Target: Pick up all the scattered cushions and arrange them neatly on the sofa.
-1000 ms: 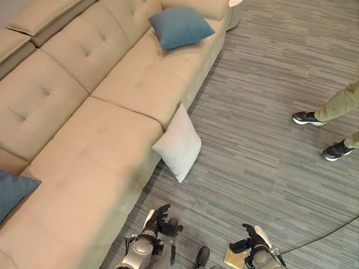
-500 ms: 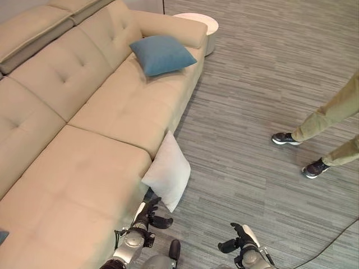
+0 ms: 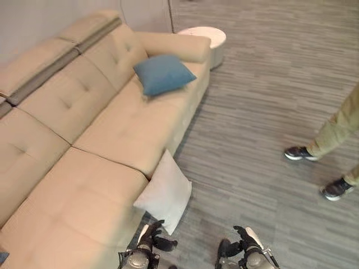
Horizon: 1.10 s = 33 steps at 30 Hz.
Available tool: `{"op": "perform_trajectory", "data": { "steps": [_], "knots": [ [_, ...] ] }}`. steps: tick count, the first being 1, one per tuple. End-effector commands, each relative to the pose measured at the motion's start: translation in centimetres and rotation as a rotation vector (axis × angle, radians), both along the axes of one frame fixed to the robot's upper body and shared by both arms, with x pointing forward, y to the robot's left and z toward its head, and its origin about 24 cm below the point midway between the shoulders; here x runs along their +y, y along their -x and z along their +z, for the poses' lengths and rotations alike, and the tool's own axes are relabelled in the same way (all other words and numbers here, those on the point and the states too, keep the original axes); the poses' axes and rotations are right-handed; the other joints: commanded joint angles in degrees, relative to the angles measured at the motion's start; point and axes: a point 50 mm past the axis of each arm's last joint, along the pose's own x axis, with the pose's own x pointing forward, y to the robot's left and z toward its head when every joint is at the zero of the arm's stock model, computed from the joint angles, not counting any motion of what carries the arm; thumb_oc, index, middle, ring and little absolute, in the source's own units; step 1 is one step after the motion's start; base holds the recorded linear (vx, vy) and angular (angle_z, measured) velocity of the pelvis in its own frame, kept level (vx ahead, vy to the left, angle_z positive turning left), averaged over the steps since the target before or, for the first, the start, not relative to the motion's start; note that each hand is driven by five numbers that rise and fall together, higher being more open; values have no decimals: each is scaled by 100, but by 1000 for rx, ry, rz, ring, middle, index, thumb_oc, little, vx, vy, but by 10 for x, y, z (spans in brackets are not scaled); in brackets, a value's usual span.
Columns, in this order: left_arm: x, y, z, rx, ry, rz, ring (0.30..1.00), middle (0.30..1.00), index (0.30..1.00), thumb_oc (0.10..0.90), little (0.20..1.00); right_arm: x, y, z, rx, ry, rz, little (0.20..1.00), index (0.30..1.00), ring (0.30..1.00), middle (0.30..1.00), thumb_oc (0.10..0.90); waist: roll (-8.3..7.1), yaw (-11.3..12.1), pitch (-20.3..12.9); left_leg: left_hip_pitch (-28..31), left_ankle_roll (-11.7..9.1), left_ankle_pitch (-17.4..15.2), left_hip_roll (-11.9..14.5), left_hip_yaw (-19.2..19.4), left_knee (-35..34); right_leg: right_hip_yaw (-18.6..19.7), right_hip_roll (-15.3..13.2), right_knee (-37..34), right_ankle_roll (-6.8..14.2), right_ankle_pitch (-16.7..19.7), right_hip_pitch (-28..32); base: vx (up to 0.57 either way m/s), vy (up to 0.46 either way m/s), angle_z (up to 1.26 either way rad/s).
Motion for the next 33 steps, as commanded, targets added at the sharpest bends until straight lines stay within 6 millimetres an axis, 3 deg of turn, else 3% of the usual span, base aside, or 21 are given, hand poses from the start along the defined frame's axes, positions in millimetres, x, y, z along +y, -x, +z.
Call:
{"op": "perform_trajectory", "data": {
  "steps": [1,3,5,7,9,10,11,12,14,15,17,21,24,25,26,28,32,33],
  "knots": [
    [-5,-56,41,-276,72,2,900,900,900,800,900,-2,-20,13,-98,6,29,900,900,900,900,800,-271,140,316,-851,-133,-4,-59,168,1437,-8,-212,278,388,-766,344,49,-184,7],
    [-2,-57,43,-283,80,16,900,900,900,800,900,-4,-18,12,-92,9,27,900,900,900,900,800,-306,239,395,-1154,-94,97,18,377,1891,-69,-142,192,251,-883,548,102,-179,-4],
    [-4,-58,44,-283,87,22,900,900,900,800,900,-6,-15,11,-82,18,30,900,900,900,900,800,-326,359,449,-1372,-44,-104,-12,529,1713,-119,-55,82,238,-1008,752,183,-156,9],
    [-4,-58,43,-283,80,15,900,900,900,800,900,-7,-12,10,-82,20,25,900,900,900,900,800,-362,388,440,-1459,-4,-281,-198,581,1329,-171,-26,31,279,-1089,850,196,-105,13],
    [-6,-57,42,-276,70,2,900,900,900,800,900,-9,-11,10,-87,25,15,900,900,900,900,800,-357,383,417,-1545,-14,-179,-303,752,852,-312,54,12,293,-1226,922,181,-105,43],
    [-6,-57,42,-274,62,1,900,900,900,800,900,-9,-12,11,-95,26,9,900,900,900,900,800,-321,385,384,-1640,-48,80,-262,1038,509,-466,146,-7,275,-1363,1001,135,-82,64],
    [-6,-57,42,-274,62,1,900,900,900,800,900,-9,-12,11,-95,26,9,900,900,900,900,800,-324,383,383,-1639,-49,85,-265,1036,503,-468,144,-7,275,-1364,1000,265,-86,75],
    [-5,-56,41,-269,60,10,900,900,900,800,900,-8,-11,10,-96,19,1,900,900,900,900,800,-300,388,320,-1548,-49,102,-166,1339,213,-546,254,47,261,-1563,1159,181,-37,55],
    [-4,-55,41,-266,62,19,900,900,900,800,900,-6,-10,10,-95,13,1,900,900,900,900,800,-317,411,291,-1459,-52,107,-170,1364,144,-606,254,117,272,-1610,1192,181,30,42],
    [0,-52,39,-255,57,28,900,900,900,800,900,-3,-7,8,-83,8,9,900,900,900,900,800,-350,427,219,-1333,72,168,-300,1223,-35,-683,199,382,285,-1596,1118,121,91,26],
    [1,-51,38,-250,53,31,900,900,900,800,900,-2,-5,6,-76,6,10,900,900,900,900,800,-375,441,193,-1233,108,147,-344,1155,-113,-725,164,547,307,-1635,1116,117,80,16],
    [7,-50,37,-243,48,37,900,900,900,800,900,3,0,2,-47,-2,29,900,900,900,900,800,-391,489,120,-833,371,15,-434,1050,-464,-834,-259,1856,636,-1552,759,136,122,28],
    [9,-54,39,-257,33,28,900,900,900,800,900,6,-7,5,-59,-15,44,900,900,900,900,800,-293,398,204,-645,508,66,-502,703,-629,-499,-488,2957,932,-1160,241,57,67,55],
    [10,-56,40,-268,25,37,900,900,900,800,900,9,-12,7,-84,-26,48,900,900,900,900,800,-256,420,221,-533,497,86,-538,422,-726,-146,-392,2857,855,-1251,104,41,-19,62],
    [10,-56,40,-268,25,37,900,900,900,800,900,9,-12,7,-84,-26,48,900,900,900,900,800,-248,415,207,-549,495,97,-528,415,-730,-156,-378,2832,850,-1231,99,75,-71,97],
    [9,-59,42,-285,19,34,900,900,900,800,900,15,-20,11,-120,-41,66,900,900,900,900,800,-239,432,179,-514,431,133,-574,87,-807,261,-204,2243,733,-1448,94,93,-104,85],
    [5,-69,47,-315,-5,-1,900,900,900,800,900,19,-38,22,-183,-48,91,900,900,900,900,800,-244,203,67,-471,308,198,-708,-642,-938,1648,224,1306,697,-1241,-225,181,-172,113],
    [27,-70,46,-305,-48,34,900,900,900,800,900,-39,-31,33,-164,13,26,900,900,900,900,800,-393,47,39,-327,157,108,-682,-827,-996,1608,169,782,702,-1034,-6,171,-260,179]
  ]
}}
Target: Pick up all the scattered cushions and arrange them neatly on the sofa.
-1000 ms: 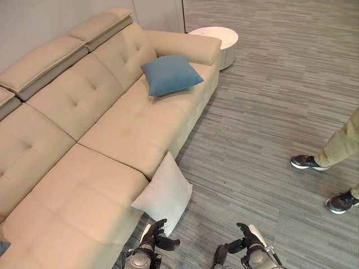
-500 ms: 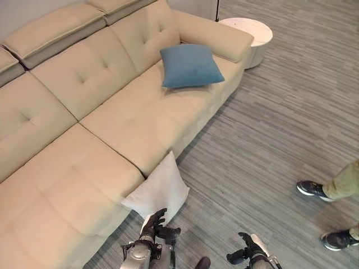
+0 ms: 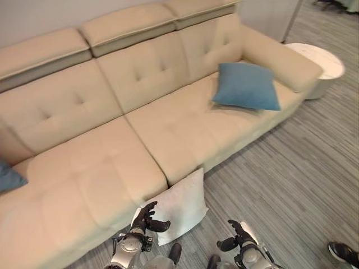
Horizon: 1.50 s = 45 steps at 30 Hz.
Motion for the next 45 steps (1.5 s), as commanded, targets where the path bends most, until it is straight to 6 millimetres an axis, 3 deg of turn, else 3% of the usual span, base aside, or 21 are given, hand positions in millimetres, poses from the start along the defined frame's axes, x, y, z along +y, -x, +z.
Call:
{"op": "perform_trajectory", "data": {
  "steps": [1,2,6,10,14,17,24,29,33,36,42,45],
  "knots": [
    [0,-26,20,-156,-2,-18,900,900,900,800,900,-61,-9,25,-85,55,-49,900,900,900,900,800,-126,-60,-261,96,-375,-710,-55,69,93,-407,-106,-724,128,545,423,146,-306,136],
    [0,-26,22,-160,7,-24,900,900,900,800,900,-47,-31,40,-186,56,22,900,900,900,900,800,-155,-32,-286,62,-408,-725,-39,47,145,-587,-189,-883,109,588,557,54,-248,55],
    [2,-23,21,-150,21,-2,900,900,900,800,900,-44,-29,41,-211,-10,-12,900,900,900,900,800,-244,-43,-313,-118,-588,-709,86,-109,291,-753,-52,-1270,-13,576,850,41,-219,38],
    [3,-24,22,-153,25,3,900,900,900,800,900,-45,-30,41,-210,-24,-28,900,900,900,900,800,-268,-59,-175,-436,-693,-672,148,35,594,-1013,-30,-1471,-110,556,977,-49,-130,52],
    [6,-20,20,-149,34,35,900,900,900,800,900,-49,-17,32,-176,-36,-86,900,900,900,900,800,-259,-220,-101,-661,-562,-677,574,2039,797,-1794,-160,-1751,-80,524,1244,-61,-83,96],
    [11,-16,21,-152,33,50,900,900,900,800,900,-52,-7,26,-153,-54,-147,900,900,900,900,800,-279,-291,-110,-696,-535,-833,690,2774,907,-2130,-167,-1751,-84,399,1389,26,-38,134],
    [27,-7,16,-119,9,86,900,900,900,800,900,-49,10,13,-92,-81,-188,900,900,900,900,800,-451,-202,-278,-423,-385,-631,427,2460,148,-2333,-193,-1567,-33,390,1367,78,57,29],
    [43,-7,19,-132,-17,129,900,900,900,800,900,-49,8,15,-104,-97,-206,900,900,900,900,800,-461,-138,-226,-258,-267,-670,326,2288,20,-2296,-422,-600,67,192,1076,60,95,7],
    [49,-10,24,-162,-20,169,900,900,900,800,900,-50,1,20,-141,-112,-221,900,900,900,900,800,-374,-303,-138,-207,-255,-638,300,1983,-108,-1346,-313,-410,148,306,592,50,20,41],
    [52,-12,24,-166,-25,193,900,900,900,800,900,-52,-1,22,-156,-120,-228,900,900,900,900,800,-369,-351,-83,-212,-296,-613,258,1842,-117,-1020,-312,-794,133,474,511,93,-45,30],
    [56,-2,19,-147,-16,226,900,900,900,800,900,-49,-4,25,-177,-139,-217,900,900,900,900,800,-356,-352,-41,-252,-416,-606,276,1820,-127,-1302,-333,-1176,110,624,668,86,-87,22],
    [56,1,18,-142,-8,235,900,900,900,800,900,-49,-9,31,-221,-157,-231,900,900,900,900,800,-306,-399,159,-488,-502,-548,337,1785,-64,-1453,-318,-1228,49,627,552,-8,-96,15]
  ]
}}
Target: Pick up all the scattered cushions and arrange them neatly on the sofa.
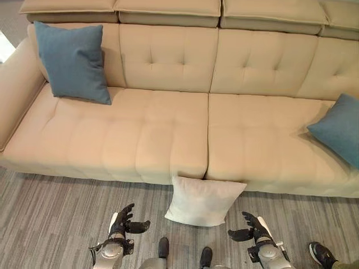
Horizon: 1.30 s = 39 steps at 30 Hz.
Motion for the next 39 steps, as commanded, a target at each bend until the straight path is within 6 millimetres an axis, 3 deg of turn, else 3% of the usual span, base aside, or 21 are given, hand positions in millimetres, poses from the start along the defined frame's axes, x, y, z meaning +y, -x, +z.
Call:
{"op": "perform_trajectory", "data": {
  "steps": [1,7,14,15,16,18,19,21,23,25,26,29,30,31,33,39],
  "knots": [
    [0,-34,23,-176,22,35,900,900,900,800,900,-5,-19,19,-149,-22,-40,900,900,900,900,800,-130,-76,184,-326,-84,-638,-132,0,290,-28,-313,497,313,-246,-545,-50,-65,17],
    [0,-58,46,-318,52,109,900,900,900,800,900,-17,-44,46,-326,-51,-183,900,900,900,900,800,-53,-185,611,-1128,-189,-532,-36,17,568,-77,-311,655,215,-206,-1300,-61,-38,0],
    [-8,-94,81,-497,79,137,900,900,900,800,900,-20,-81,82,-516,-71,-286,900,900,900,900,800,58,-284,821,-2152,-245,-446,20,27,781,-90,-343,938,174,-166,-2421,-54,6,-8],
    [-17,-114,103,-587,88,128,900,900,900,800,900,-17,-102,104,-621,-75,-315,900,900,900,900,800,110,-324,921,-2516,-293,-538,78,13,818,-14,-347,1093,214,-288,-2884,25,3,-10],
    [-17,-115,104,-588,88,128,900,900,900,800,900,-18,-102,105,-622,-75,-315,900,900,900,900,800,110,-324,913,-2538,-293,-539,78,13,826,-13,-349,1104,214,-291,-2907,0,0,0],
    [-21,-130,120,-648,89,125,900,900,900,800,900,-14,-117,121,-692,-96,-331,900,900,900,900,800,133,-359,991,-2852,-311,-501,87,36,867,50,-375,1219,218,-288,-3277,-54,30,1],
    [-24,-145,140,-713,85,119,900,900,900,800,900,-18,-132,142,-767,-103,-347,900,900,900,900,800,165,-394,1081,-3111,-325,-467,83,36,875,100,-389,1305,219,-292,-3597,0,0,0],
    [-25,-152,150,-746,89,116,900,900,900,800,900,-20,-139,153,-800,-111,-355,900,900,900,900,800,179,-416,1121,-3257,-330,-460,90,40,885,129,-404,1348,218,-301,-3763,-15,11,-3],
    [-25,-166,172,-815,77,104,900,900,900,800,900,-21,-154,177,-881,-151,-365,900,900,900,900,800,209,-446,1227,-3488,-338,-443,82,29,886,185,-412,1427,232,-308,-4049,-22,30,6],
    [-31,-183,207,-918,68,70,900,900,900,800,900,-22,-172,212,-983,-202,-365,900,900,900,900,800,237,-478,1344,-3875,-335,-436,64,34,939,262,-449,1548,256,-320,-4460,-11,18,1],
    [-31,-183,208,-920,68,70,900,900,900,800,900,-22,-173,213,-985,-203,-364,900,900,900,900,800,237,-479,1344,-3892,-334,-437,63,34,945,263,-451,1554,256,-321,-4477,0,0,0],
    [-37,-195,239,-1008,54,42,900,900,900,800,900,-19,-187,249,-1080,-223,-338,900,900,900,900,800,263,-506,1454,-4208,-321,-445,46,35,996,345,-469,1672,279,-342,-4846,-2,28,4],
    [-41,-201,255,-1050,30,20,900,900,900,800,900,-15,-195,270,-1131,-227,-320,900,900,900,900,800,270,-514,1518,-4395,-299,-453,36,9,1052,385,-478,1776,293,-349,-5086,0,0,0],
    [-41,-202,256,-1052,30,21,900,900,900,800,900,-15,-195,271,-1134,-227,-320,900,900,900,900,800,269,-514,1517,-4417,-298,-455,35,11,1061,388,-481,1789,294,-352,-5111,0,0,0],
    [-51,-208,279,-1115,25,-14,900,900,900,800,900,-2,-204,302,-1213,-249,-266,900,900,900,900,800,276,-525,1564,-4666,-263,-453,19,-2,1116,452,-488,1893,317,-356,-5395,-6,10,-2],
    [-75,-218,318,-1203,4,-110,900,900,900,800,900,31,-216,341,-1283,-286,-108,900,900,900,900,800,252,-556,1585,-4983,-229,-452,13,-28,1208,536,-490,1980,323,-337,-5741,2,-12,3]
  ]
}}
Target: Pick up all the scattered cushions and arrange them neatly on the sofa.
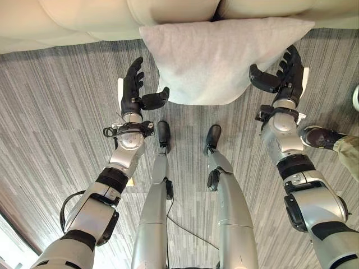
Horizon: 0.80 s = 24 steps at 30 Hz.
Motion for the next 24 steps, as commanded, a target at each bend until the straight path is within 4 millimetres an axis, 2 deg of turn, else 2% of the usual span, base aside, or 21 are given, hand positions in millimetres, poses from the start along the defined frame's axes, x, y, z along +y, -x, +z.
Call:
{"op": "perform_trajectory", "data": {
  "steps": [1,2,5,6,7,12,13,16,18,19,24],
  "knots": [
    [5,4,21,-123,-4,17,900,900,900,800,900,7,4,4,-64,52,53,900,900,900,900,800,-76,-46,-184,57,-48,-1459,-3,-61,871,218,-171,-1048,739,-65,620,5,-12,4],
    [-6,2,32,-149,-28,-9,900,900,900,800,900,22,1,13,-81,79,103,900,900,900,900,800,-78,-46,-187,14,-37,-1450,-11,-74,866,220,-171,-1029,747,-58,548,0,0,0],
    [-21,0,47,-184,-38,-49,900,900,900,800,900,43,-1,24,-109,93,174,900,900,900,900,800,-83,-49,-196,-48,-30,-1434,-22,-73,865,238,-169,-1012,753,-49,472,0,0,0],
    [-32,1,56,-207,-25,-87,818,818,818,745,818,59,-1,31,-137,95,240,481,481,481,481,521,-95,-57,-199,-80,-31,-1428,-28,-67,880,245,-168,-978,750,-42,419,0,0,0],
    [-43,2,67,-235,-3,-125,300,300,300,400,300,69,0,38,-164,93,283,300,300,300,300,400,-102,-73,-211,-116,-31,-1429,-35,-82,893,252,-167,-958,746,-35,378,0,0,0],
    [-50,6,81,-285,40,-161,300,300,300,400,300,77,4,46,-209,102,324,300,300,300,300,400,-106,-90,-224,-176,-41,-1421,-37,-92,916,247,-168,-923,750,-25,317,0,0,0],
    [-49,10,90,-329,62,-174,300,300,300,400,300,78,7,50,-239,108,337,300,300,300,300,400,-112,-98,-244,-192,-49,-1409,-36,-90,915,249,-171,-929,757,-10,310,0,0,0],
    [-45,15,94,-364,67,-171,300,300,300,400,300,76,12,53,-282,108,350,300,300,300,300,400,-101,-104,-291,-155,-64,-1382,-35,-90,878,258,-156,-962,760,1,345,0,0,0],
    [-42,18,94,-376,83,-172,300,300,300,400,300,74,17,54,-309,107,354,300,300,300,300,400,-100,-112,-324,-103,-83,-1353,-38,-90,826,249,-150,-999,761,12,404,-28,-10,0],
    [-40,19,93,-383,93,-173,300,300,300,400,300,73,19,52,-319,107,360,300,300,300,300,400,-103,-123,-325,-122,-70,-1178,-47,-44,798,198,-162,-1060,713,178,398,-56,-15,1],
    [-39,28,77,-373,160,-194,300,300,300,400,300,65,30,37,-334,97,376,300,300,300,300,400,-74,-109,-455,243,-115,-1138,-49,-42,658,122,-128,-1182,711,194,779,1,-29,4]
  ]
}}
